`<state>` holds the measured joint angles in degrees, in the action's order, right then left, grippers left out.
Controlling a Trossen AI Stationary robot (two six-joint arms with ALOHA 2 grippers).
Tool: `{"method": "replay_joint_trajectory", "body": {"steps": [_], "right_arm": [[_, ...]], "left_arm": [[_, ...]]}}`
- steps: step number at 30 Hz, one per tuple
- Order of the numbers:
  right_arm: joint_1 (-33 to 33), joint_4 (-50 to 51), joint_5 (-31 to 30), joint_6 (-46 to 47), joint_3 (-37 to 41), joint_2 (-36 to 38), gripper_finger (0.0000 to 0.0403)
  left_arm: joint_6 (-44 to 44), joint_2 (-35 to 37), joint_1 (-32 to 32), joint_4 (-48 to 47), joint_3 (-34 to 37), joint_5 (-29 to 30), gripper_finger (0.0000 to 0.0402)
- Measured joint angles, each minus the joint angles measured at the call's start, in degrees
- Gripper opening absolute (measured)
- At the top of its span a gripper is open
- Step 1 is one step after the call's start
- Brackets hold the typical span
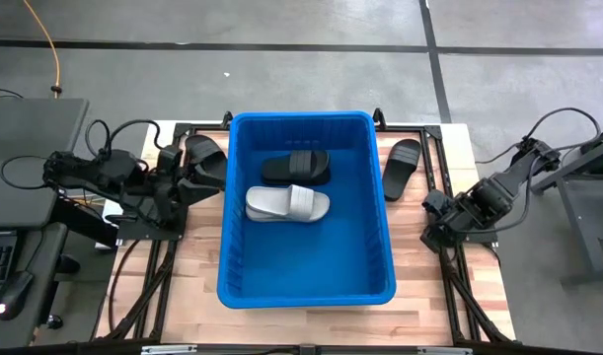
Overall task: Pick and place slides into bin
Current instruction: Put the black slide into the blue bin
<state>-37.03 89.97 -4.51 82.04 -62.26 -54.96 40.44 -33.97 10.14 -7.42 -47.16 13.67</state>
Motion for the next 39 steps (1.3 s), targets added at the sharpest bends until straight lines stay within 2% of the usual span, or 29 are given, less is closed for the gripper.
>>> {"method": "replay_joint_trajectory", "body": {"steps": [4,10,17,21,26,29,36,39], "right_arm": [[1.2,-0.8,-0.2,0.5,3.2,1.9,0.0287],[2.4,-3.1,-8.4,4.6,6.4,1.8,0.0287],[3.7,-1.7,-15.7,11.2,9.5,1.3,0.0287],[5.5,-1.6,-21.8,21.2,10.4,1.5,0.0287],[8.0,-0.1,-24.2,38.7,10.4,1.3,0.0287],[8.8,-0.7,-28.7,47.7,10.4,1.4,0.0287],[12.8,-4.8,-35.2,51.3,10.4,1.3,0.0287],[13.8,-9.5,-40.9,54.1,12.1,1.3,0.0287]], "left_arm": [[0.8,-1.2,0.0,0.0,0.0,0.1,0.0193],[1.0,-2.4,0.0,0.1,0.0,1.3,0.0193],[-1.0,-0.7,0.0,-0.1,0.0,10.6,0.0193],[-1.7,0.8,0.0,0.1,0.0,12.4,0.0193],[-1.0,1.5,0.0,0.3,0.0,9.8,0.0193],[-0.7,1.5,0.0,0.3,0.0,7.1,0.0193],[0.4,1.5,0.0,0.4,0.0,5.3,0.0193],[1.5,1.5,0.0,0.4,0.0,6.7,0.0193]]}}
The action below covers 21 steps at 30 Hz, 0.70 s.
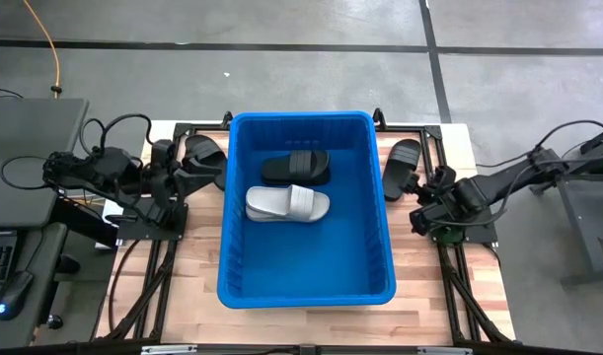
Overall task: Pick and place slides into bin
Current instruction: Put the black slide into the blue bin
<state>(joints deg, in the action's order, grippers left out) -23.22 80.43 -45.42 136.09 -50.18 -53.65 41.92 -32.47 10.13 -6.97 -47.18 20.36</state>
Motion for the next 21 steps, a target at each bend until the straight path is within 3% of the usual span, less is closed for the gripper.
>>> {"method": "replay_joint_trajectory", "body": {"steps": [6,11,14,21], "right_arm": [[1.4,-9.3,-4.3,1.8,8.1,0.1,0.0287],[7.5,-21.9,-5.5,3.1,18.4,-0.1,0.0287],[10.9,-31.8,-10.2,3.0,23.3,-0.3,0.0287],[16.4,-34.0,-9.3,1.2,28.1,-0.1,0.0287]], "left_arm": [[3.1,0.0,0.0,0.5,0.0,0.2,0.0193],[3.6,0.0,0.0,3.7,0.0,0.2,0.0193],[3.5,0.0,0.0,7.0,0.0,1.1,0.0193],[2.9,0.0,0.0,10.6,0.0,5.4,0.0193]]}}
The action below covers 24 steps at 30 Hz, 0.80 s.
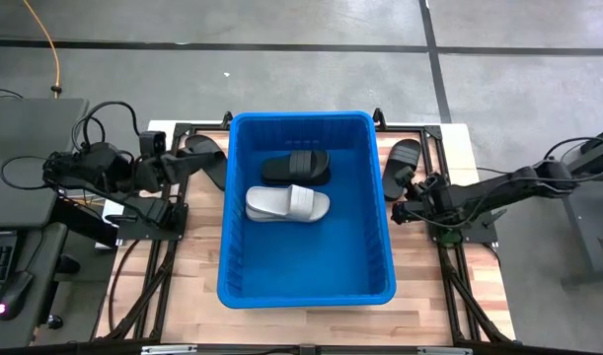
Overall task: Pick and place slides into bin
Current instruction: Put the black slide into the blue bin
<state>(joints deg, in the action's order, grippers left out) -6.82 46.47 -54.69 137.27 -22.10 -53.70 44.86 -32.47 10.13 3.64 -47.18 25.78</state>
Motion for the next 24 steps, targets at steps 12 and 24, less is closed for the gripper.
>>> {"method": "replay_joint_trajectory", "body": {"steps": [12,24], "right_arm": [[7.9,-5.3,-7.3,-1.3,2.0,0.0,0.0287],[13.5,-37.6,-8.6,-1.3,15.2,0.1,0.0286]], "left_arm": [[0.4,0.0,0.0,-0.2,0.0,4.4,0.0193],[-1.3,0.0,0.0,-0.3,0.0,4.3,0.0193]]}}
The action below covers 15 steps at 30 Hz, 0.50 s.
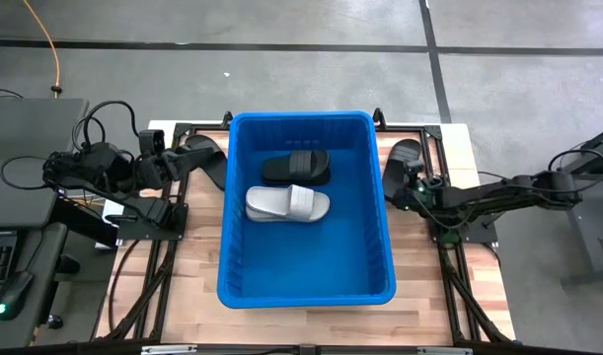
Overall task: Pick and place slides into bin
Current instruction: Put the black slide into the blue bin
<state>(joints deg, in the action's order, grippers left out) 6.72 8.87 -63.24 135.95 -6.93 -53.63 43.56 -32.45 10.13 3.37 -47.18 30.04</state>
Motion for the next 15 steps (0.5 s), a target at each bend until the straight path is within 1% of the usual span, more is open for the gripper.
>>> {"method": "replay_joint_trajectory", "body": {"steps": [6,10,13,15], "right_arm": [[3.1,-3.6,-0.1,-5.1,-1.6,0.0,0.0286],[6.5,-3.3,6.6,-5.9,-1.6,0.0,0.0286],[8.8,-4.3,7.2,-8.5,-1.6,0.0,0.0286],[10.5,-4.6,7.6,-8.5,-1.6,0.0,0.0286]], "left_arm": [[0.0,0.0,0.0,0.0,0.0,-2.3,0.0193],[0.0,0.0,0.0,0.0,0.0,-2.3,0.0193],[-1.0,0.0,0.0,-0.1,0.0,-2.3,0.0193],[-1.2,0.0,0.0,-0.1,0.0,-2.3,0.0193]]}}
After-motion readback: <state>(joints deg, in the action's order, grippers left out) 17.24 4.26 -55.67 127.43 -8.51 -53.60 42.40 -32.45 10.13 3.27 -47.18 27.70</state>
